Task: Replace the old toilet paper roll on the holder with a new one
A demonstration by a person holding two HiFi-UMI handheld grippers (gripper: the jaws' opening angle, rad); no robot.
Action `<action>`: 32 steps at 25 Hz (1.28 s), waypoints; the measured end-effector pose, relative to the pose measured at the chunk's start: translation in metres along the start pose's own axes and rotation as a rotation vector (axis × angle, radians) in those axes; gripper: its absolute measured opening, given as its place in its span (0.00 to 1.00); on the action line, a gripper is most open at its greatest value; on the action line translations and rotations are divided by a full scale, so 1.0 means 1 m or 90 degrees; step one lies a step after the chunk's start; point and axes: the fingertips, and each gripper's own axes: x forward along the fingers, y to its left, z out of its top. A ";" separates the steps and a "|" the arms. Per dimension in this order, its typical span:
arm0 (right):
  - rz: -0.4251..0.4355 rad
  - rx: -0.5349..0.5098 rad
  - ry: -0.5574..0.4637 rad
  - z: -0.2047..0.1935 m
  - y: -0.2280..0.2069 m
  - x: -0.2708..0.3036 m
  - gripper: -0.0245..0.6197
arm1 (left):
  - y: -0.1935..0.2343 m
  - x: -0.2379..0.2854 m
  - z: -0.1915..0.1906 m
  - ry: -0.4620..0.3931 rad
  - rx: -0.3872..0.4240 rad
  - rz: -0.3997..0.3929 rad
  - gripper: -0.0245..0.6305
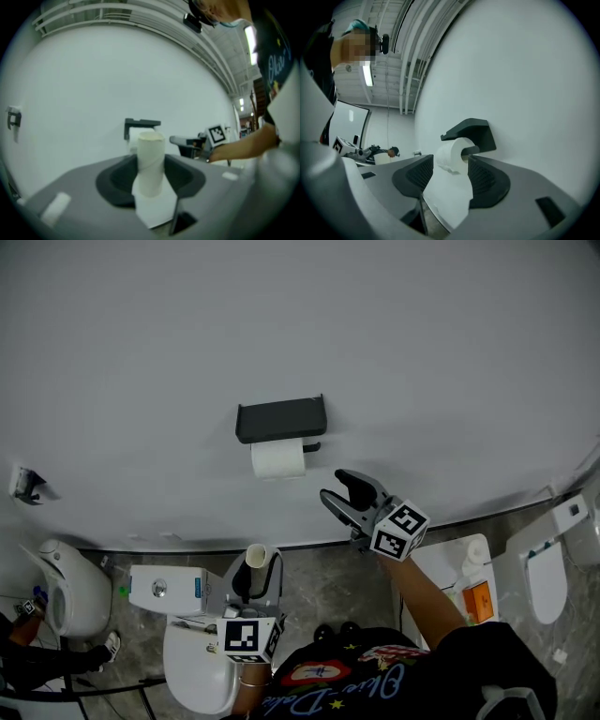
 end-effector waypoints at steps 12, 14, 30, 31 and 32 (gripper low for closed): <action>-0.032 -0.010 0.066 -0.023 0.036 -0.079 0.06 | -0.018 0.007 -0.011 0.021 0.000 -0.016 0.30; -0.026 -0.016 0.068 -0.022 0.038 -0.079 0.06 | -0.021 0.008 -0.010 0.022 0.003 -0.020 0.30; -0.018 -0.037 0.071 -0.017 0.040 -0.077 0.06 | -0.027 0.007 -0.010 0.029 0.009 -0.019 0.30; -0.016 -0.039 0.070 -0.016 0.040 -0.077 0.06 | -0.026 0.008 -0.010 0.030 0.009 -0.018 0.30; -0.015 -0.040 0.070 -0.016 0.040 -0.076 0.06 | -0.026 0.008 -0.010 0.030 0.009 -0.017 0.30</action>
